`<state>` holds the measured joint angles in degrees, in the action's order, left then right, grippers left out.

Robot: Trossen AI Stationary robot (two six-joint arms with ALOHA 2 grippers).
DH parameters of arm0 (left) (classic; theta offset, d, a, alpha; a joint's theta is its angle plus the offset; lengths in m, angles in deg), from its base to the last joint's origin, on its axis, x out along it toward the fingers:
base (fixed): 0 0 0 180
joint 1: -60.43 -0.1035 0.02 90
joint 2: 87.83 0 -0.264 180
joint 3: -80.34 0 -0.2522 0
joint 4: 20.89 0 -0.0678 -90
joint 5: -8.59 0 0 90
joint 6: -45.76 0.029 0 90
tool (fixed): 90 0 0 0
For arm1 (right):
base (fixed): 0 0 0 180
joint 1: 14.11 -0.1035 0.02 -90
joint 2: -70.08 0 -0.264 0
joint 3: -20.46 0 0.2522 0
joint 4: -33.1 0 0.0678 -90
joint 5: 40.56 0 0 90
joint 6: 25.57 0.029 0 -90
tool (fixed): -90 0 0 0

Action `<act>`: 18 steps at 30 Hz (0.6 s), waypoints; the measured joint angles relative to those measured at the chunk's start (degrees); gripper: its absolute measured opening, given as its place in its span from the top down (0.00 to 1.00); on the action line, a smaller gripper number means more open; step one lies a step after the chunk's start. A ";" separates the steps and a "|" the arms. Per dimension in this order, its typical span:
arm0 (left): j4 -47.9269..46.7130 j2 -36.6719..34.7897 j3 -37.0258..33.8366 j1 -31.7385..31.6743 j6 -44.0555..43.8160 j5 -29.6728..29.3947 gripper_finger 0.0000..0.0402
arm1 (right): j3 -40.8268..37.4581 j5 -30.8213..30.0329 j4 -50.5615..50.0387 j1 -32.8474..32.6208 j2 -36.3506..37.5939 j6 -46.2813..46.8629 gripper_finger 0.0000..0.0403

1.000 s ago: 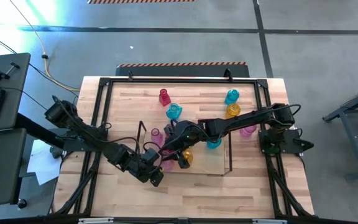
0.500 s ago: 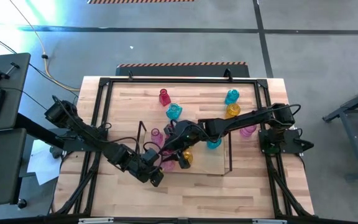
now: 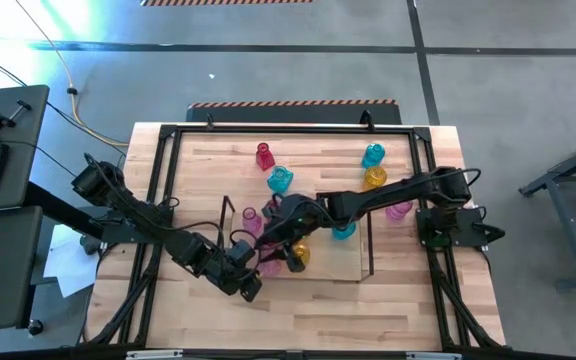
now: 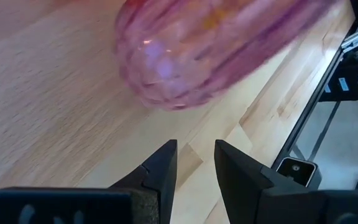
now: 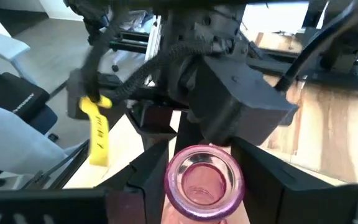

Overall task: Sort vases onto shelf
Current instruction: Put the top violet vase on the shelf aligned with the other violet vase

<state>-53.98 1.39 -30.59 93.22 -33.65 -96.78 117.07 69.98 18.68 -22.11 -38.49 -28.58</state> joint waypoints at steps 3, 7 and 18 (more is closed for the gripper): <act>0.06 0.01 0.00 0.00 0.03 0.23 0.75 | 0.00 0.46 0.49 0.01 -0.73 1.10 0.58; 0.01 0.01 0.00 0.00 -0.10 -0.06 0.75 | 0.00 -0.53 0.66 -0.03 -0.77 1.26 0.51; 0.00 -0.03 0.00 0.02 0.17 -0.40 0.75 | 1.84 -1.67 0.98 -0.23 -0.95 1.50 0.46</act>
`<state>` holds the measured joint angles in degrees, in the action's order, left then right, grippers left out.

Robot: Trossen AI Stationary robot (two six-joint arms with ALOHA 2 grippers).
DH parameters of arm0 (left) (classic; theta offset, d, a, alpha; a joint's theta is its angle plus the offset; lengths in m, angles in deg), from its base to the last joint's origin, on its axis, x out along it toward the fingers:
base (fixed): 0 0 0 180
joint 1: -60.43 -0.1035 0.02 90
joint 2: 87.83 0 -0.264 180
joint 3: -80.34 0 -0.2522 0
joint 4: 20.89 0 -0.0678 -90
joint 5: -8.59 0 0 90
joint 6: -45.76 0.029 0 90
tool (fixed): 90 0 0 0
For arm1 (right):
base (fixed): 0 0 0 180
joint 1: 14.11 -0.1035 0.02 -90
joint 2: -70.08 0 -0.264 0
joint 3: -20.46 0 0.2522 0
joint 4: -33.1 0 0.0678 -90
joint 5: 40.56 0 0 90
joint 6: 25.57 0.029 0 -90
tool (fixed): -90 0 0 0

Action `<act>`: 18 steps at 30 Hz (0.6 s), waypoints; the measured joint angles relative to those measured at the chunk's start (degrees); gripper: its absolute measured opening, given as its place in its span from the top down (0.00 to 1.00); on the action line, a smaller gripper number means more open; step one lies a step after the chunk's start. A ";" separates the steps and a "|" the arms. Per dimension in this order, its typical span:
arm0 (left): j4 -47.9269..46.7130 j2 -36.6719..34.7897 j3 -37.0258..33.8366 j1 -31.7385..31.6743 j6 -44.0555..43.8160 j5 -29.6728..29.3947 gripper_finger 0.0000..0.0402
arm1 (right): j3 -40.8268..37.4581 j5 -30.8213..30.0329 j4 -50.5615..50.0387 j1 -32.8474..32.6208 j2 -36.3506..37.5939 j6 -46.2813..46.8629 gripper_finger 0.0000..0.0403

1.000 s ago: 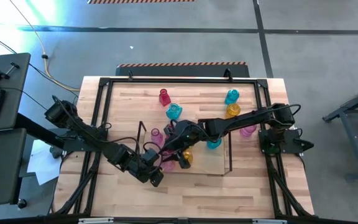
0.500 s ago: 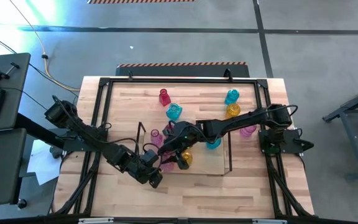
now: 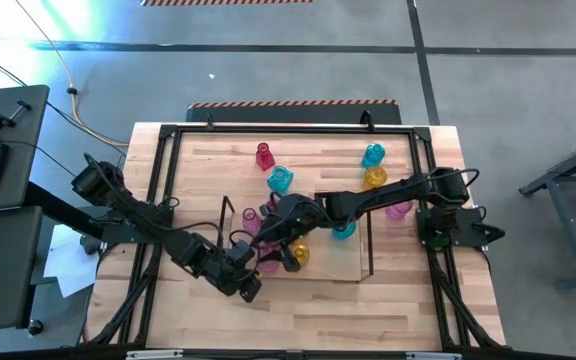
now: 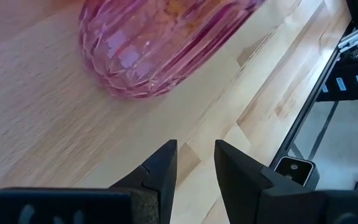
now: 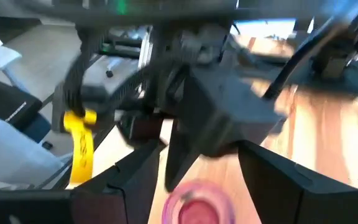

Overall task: Sort vases onto shelf
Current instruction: Put the top violet vase on the shelf aligned with the other violet vase

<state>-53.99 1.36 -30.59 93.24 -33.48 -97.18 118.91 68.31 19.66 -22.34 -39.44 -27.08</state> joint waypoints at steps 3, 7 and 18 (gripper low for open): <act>0.02 -0.03 0.00 0.26 0.43 -0.13 0.75 | 2.67 -0.62 -0.94 0.04 0.00 -0.91 0.46; 0.03 -1.09 0.00 0.62 0.47 -0.07 0.75 | 8.21 -3.74 -4.80 -0.24 0.28 -2.43 0.46; -2.00 -13.67 0.05 4.58 3.31 -6.05 0.75 | 25.28 -12.82 -31.15 -0.17 0.13 -0.76 0.62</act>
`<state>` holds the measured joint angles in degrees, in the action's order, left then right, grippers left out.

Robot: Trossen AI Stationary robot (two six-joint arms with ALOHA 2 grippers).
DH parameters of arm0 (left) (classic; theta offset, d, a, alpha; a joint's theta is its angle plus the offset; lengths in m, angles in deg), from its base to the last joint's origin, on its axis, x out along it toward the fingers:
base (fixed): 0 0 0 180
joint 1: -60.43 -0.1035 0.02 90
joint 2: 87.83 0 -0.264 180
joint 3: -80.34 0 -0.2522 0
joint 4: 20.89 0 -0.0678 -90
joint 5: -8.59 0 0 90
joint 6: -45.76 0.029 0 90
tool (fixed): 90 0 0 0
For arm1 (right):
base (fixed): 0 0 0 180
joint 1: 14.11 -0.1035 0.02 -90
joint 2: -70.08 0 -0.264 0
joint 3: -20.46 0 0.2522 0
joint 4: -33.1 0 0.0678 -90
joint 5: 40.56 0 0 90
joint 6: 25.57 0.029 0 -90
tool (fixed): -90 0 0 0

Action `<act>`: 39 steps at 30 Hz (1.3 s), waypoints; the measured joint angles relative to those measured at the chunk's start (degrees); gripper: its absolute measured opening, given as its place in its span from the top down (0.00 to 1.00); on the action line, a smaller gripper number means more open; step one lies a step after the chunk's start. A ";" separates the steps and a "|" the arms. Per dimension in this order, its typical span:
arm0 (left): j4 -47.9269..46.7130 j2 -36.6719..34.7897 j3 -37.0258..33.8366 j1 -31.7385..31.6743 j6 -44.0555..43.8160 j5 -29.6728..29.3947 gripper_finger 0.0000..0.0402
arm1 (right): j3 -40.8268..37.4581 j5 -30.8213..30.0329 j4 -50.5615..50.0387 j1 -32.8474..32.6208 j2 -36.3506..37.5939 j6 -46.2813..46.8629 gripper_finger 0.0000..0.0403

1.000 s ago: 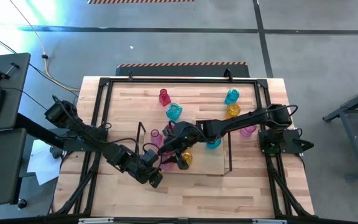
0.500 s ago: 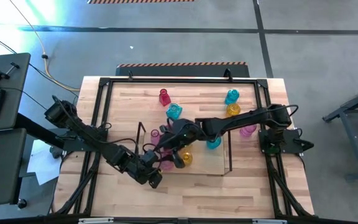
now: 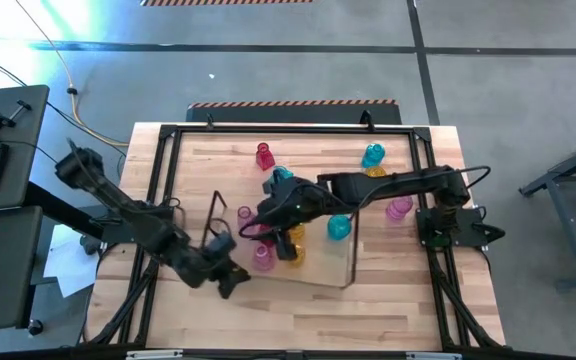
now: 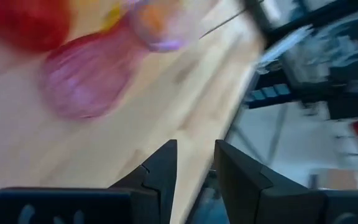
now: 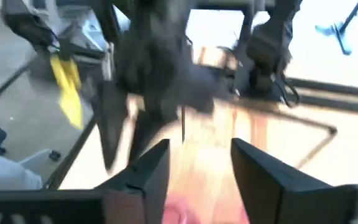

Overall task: Sort vases onto shelf
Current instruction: Put the top violet vase on the shelf aligned with the other violet vase

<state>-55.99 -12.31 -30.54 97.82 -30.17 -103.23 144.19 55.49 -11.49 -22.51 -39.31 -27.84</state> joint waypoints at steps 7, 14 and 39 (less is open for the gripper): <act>-2.61 -6.07 0.02 -0.21 6.00 -4.12 0.75 | 2.72 -1.66 -7.45 -0.02 -0.02 2.31 0.87; -5.23 -7.83 -0.11 -1.82 10.38 -2.86 0.75 | 2.63 -1.22 -7.37 -0.04 -0.02 7.41 0.98; -16.71 -30.45 -0.05 -1.64 23.81 -8.49 0.75 | 2.34 6.28 -7.41 -3.46 -6.95 43.89 1.00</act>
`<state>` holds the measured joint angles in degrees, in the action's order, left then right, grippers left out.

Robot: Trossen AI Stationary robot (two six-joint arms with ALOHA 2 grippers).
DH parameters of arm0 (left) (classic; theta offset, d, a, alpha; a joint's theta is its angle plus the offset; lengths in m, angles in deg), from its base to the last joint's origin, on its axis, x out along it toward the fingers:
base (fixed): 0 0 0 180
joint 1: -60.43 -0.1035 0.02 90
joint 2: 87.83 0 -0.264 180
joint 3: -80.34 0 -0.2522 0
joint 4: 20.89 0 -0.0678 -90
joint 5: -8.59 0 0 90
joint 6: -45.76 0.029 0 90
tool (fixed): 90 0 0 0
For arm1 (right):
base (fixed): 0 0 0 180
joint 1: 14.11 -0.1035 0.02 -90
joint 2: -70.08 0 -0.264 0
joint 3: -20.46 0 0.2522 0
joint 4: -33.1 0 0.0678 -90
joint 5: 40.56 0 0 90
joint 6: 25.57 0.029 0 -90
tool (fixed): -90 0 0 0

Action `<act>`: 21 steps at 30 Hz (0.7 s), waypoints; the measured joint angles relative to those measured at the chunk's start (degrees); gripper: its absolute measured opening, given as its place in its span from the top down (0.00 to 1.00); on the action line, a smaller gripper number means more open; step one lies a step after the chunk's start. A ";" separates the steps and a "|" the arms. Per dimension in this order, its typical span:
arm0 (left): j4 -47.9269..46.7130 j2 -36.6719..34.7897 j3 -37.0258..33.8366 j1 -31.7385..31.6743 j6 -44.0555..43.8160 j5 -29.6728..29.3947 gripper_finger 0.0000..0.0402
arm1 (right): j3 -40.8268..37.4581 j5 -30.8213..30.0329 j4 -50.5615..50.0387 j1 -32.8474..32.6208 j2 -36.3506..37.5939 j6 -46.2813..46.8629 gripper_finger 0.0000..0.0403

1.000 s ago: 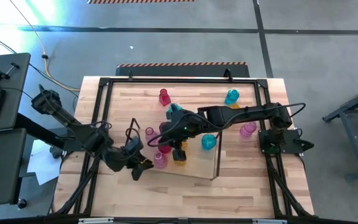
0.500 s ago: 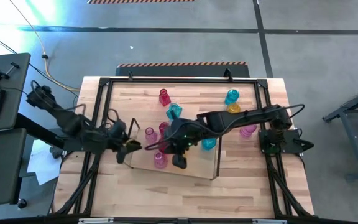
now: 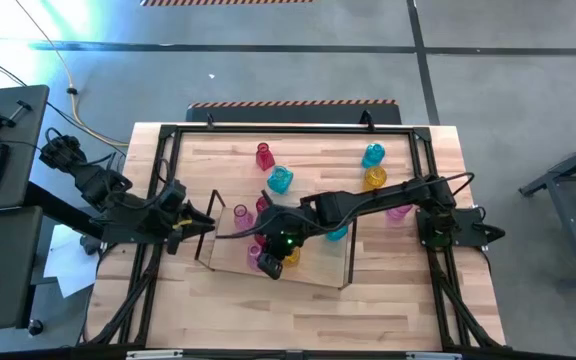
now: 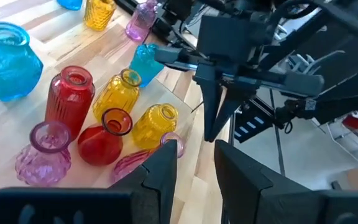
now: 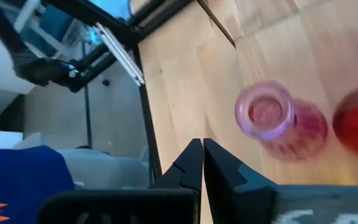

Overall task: Sort vases onto shelf
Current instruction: Put the top violet vase on the shelf aligned with the other violet vase

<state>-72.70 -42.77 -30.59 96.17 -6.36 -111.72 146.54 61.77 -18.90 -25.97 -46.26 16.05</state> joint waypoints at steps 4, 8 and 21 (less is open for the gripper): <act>0.17 -0.64 0.00 0.00 1.93 0.33 0.75 | 0.00 -4.30 -1.95 -0.20 0.00 3.42 1.00; 0.16 -0.82 0.00 0.00 3.53 0.70 0.75 | 0.00 -8.05 -5.94 0.04 0.00 5.93 1.00; 0.68 -1.21 -0.02 0.00 4.83 1.69 0.75 | 0.02 -7.65 -6.47 0.31 -3.50 9.15 1.00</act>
<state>-72.02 -43.97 -30.61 96.17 -1.53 -110.03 146.56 54.12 -25.37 -25.66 -49.76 25.20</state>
